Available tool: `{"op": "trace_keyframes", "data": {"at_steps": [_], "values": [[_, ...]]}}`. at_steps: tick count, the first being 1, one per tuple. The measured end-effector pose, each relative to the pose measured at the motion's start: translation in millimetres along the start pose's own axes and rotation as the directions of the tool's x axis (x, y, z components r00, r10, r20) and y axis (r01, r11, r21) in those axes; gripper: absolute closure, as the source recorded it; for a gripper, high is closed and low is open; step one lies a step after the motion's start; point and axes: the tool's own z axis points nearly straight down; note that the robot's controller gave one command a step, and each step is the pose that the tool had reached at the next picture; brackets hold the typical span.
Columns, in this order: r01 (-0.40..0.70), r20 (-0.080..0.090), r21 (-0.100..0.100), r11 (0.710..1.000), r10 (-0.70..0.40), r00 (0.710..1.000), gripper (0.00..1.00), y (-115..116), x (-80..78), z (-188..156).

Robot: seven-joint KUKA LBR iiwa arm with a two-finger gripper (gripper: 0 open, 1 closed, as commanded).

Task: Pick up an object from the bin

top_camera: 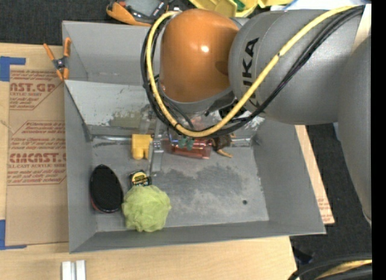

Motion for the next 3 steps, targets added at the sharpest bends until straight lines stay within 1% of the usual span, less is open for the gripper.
{"op": "trace_keyframes", "data": {"at_steps": [1, 2, 3], "values": [[-0.003, 0.008, -0.002, 1.0, 0.003, 1.0, 0.0, -1.4, -1.5, -5.1], [0.204, -0.004, 0.0, 0.979, -0.204, 0.979, 0.0, 21.9, 75.3, 87.7], [0.742, 0.011, 0.008, 0.67, -0.742, 0.67, 0.0, 18.5, 65.8, 84.4]]}}
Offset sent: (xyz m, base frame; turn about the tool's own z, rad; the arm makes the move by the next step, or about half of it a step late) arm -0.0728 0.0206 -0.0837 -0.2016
